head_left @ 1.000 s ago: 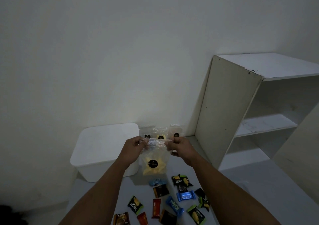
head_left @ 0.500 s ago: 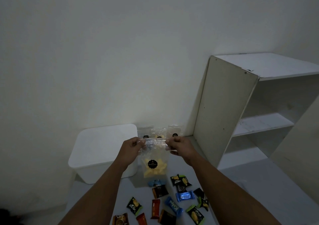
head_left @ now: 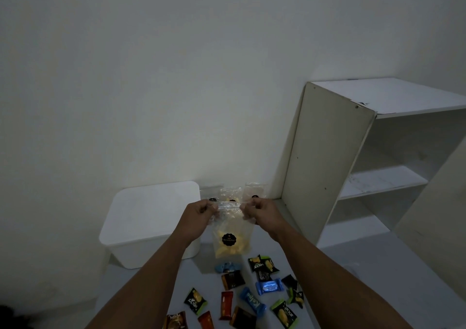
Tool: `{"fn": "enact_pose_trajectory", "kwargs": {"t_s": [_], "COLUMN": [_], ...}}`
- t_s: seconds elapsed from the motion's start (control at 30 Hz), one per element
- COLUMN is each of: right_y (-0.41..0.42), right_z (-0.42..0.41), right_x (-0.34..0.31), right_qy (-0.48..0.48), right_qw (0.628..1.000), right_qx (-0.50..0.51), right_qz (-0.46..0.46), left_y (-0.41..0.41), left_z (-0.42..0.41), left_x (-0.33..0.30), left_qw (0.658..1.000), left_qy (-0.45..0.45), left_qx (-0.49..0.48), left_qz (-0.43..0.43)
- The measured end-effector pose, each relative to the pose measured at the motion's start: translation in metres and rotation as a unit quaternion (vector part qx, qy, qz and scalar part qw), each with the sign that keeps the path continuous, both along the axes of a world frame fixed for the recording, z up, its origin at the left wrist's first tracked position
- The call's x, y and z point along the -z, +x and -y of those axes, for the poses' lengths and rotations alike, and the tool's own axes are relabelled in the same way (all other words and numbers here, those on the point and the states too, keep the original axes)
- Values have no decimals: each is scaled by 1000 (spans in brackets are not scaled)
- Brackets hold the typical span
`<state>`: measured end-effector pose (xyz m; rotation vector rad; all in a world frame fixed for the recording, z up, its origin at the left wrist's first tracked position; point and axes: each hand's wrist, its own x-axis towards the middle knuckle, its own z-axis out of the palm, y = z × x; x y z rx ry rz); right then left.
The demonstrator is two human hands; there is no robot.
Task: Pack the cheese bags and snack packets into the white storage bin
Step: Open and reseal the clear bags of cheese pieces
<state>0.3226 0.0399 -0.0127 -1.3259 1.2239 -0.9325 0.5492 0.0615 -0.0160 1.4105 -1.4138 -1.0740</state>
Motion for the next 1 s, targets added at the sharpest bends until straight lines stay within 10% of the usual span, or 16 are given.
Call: {"fn": "enact_pose_trajectory", "kwargs": {"t_s": [1.0], "right_y": [18], "right_z": [-5], "right_x": [1], "right_qy": [-103], "right_qw": [978], "right_qx": [-94], "right_qz": [-152], "left_y": [-1], "left_z": [-9], "left_x": [-2], "left_qw": [998], "left_qy": [1], "left_qx": [60], "left_qz": [38]}}
